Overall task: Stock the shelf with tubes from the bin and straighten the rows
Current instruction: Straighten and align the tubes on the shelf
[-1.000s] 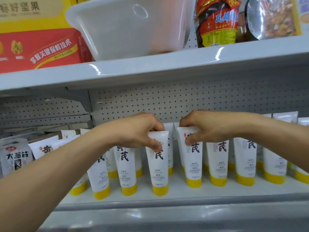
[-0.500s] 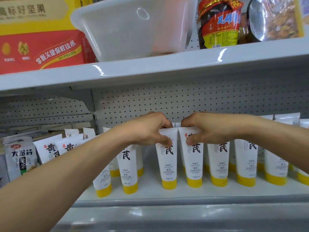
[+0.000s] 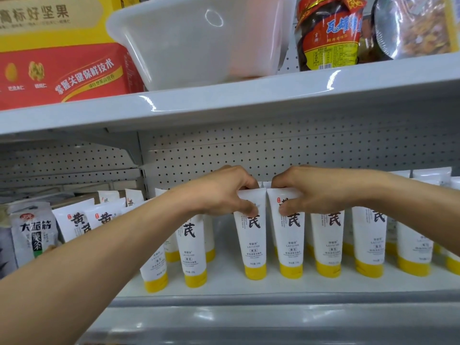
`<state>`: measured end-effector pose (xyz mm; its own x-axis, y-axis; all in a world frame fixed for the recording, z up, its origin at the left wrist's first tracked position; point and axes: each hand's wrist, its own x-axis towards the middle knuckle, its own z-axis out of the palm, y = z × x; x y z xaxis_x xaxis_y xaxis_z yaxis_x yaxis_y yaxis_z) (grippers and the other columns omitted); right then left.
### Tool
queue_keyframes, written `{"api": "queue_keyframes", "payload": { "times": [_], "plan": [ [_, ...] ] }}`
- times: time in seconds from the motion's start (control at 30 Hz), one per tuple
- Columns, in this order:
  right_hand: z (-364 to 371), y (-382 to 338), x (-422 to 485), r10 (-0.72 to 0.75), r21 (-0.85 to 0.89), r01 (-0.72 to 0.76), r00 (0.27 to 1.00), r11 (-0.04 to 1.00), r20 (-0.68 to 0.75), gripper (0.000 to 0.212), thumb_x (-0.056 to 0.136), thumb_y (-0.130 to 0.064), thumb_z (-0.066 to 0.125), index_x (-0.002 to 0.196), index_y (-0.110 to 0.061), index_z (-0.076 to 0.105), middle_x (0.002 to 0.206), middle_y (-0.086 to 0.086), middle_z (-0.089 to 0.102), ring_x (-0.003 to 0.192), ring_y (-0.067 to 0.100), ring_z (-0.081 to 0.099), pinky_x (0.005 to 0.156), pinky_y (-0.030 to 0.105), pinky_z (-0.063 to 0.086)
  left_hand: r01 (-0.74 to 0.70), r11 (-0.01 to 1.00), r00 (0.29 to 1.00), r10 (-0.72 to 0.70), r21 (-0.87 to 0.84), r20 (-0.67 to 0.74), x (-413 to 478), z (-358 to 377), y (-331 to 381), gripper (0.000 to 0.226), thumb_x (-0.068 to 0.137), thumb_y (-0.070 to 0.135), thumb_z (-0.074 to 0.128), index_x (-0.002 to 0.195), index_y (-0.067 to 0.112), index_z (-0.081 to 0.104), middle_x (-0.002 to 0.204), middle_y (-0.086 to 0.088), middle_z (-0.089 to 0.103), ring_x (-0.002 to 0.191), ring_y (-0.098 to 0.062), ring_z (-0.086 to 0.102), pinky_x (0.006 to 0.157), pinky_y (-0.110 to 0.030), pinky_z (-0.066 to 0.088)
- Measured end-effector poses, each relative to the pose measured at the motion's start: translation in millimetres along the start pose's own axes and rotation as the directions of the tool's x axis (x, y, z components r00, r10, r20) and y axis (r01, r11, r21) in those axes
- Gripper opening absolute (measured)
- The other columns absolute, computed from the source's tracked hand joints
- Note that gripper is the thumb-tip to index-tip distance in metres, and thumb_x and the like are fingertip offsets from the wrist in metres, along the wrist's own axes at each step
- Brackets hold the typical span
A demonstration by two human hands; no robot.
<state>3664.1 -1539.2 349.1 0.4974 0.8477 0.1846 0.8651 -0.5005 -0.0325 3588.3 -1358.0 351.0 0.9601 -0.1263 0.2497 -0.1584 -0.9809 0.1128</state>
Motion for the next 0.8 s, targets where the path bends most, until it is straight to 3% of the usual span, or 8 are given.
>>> {"api": "queue_keyframes", "payload": {
  "times": [0.17,0.27,0.4,0.53,0.67,0.8],
  "plan": [
    [-2,-2,-1,0.015,0.033,-0.015,1.0,0.999,0.008,0.011,0.089,-0.036,0.064,0.091,-0.026,0.059,0.091,-0.01,0.065,0.084,0.011,0.063,0.076,0.037,0.054,0.005,1.0,1.0,-0.005,0.002,0.008,-2,-1,1,0.018,0.08,0.035,0.074,0.092,0.023,0.069,0.083,0.009,0.067,0.076,-0.008,0.06,0.071,-0.032,0.051],
    [-4,-4,-4,0.028,0.071,-0.023,0.998,0.997,-0.06,0.014,0.089,-0.038,0.064,0.1,-0.03,0.061,0.094,-0.013,0.066,0.085,0.006,0.064,0.078,0.036,0.056,0.002,1.0,1.0,-0.002,0.016,-0.014,-4,-3,1,0.025,0.08,0.039,0.073,0.1,0.026,0.069,0.091,0.012,0.069,0.086,-0.005,0.063,0.081,-0.033,0.054],
    [-11,-8,-11,0.014,0.058,0.001,0.967,0.998,-0.256,0.019,0.089,-0.039,0.063,0.106,-0.032,0.061,0.096,-0.018,0.063,0.089,0.001,0.061,0.08,0.026,0.052,-0.015,0.999,0.983,0.008,-0.036,-0.182,-19,-13,-2,0.03,0.083,0.045,0.07,0.107,0.028,0.068,0.093,0.013,0.07,0.09,-0.002,0.064,0.086,-0.03,0.053],
    [-16,-13,-13,-0.024,0.082,0.061,0.921,0.995,-0.389,0.008,0.089,-0.037,0.063,0.096,-0.04,0.059,0.093,-0.022,0.062,0.086,-0.005,0.059,0.072,0.017,0.045,-0.002,0.995,0.944,-0.03,-0.098,-0.328,-41,-33,-17,0.018,0.09,0.042,0.062,0.105,0.033,0.067,0.097,0.018,0.067,0.09,0.005,0.061,0.078,-0.016,0.048],
    [-17,-18,-7,-0.051,0.105,0.096,0.927,0.99,-0.372,0.006,0.089,-0.034,0.064,0.093,-0.039,0.063,0.086,-0.025,0.062,0.082,-0.008,0.06,0.069,0.012,0.042,0.07,0.98,0.948,-0.123,-0.186,-0.292,-54,-47,-41,0.008,0.09,0.037,0.063,0.097,0.04,0.067,0.091,0.024,0.067,0.083,0.012,0.059,0.071,-0.013,0.042],
    [-17,-21,11,-0.087,0.114,0.131,0.941,0.985,-0.327,0.007,0.089,-0.035,0.064,0.092,-0.041,0.063,0.088,-0.025,0.064,0.083,-0.008,0.06,0.071,0.011,0.043,0.11,0.978,0.967,-0.147,-0.177,-0.206,-52,-52,-62,0.018,0.09,0.025,0.066,0.099,0.04,0.068,0.099,0.025,0.068,0.088,0.016,0.059,0.08,-0.009,0.043]
  ]
}}
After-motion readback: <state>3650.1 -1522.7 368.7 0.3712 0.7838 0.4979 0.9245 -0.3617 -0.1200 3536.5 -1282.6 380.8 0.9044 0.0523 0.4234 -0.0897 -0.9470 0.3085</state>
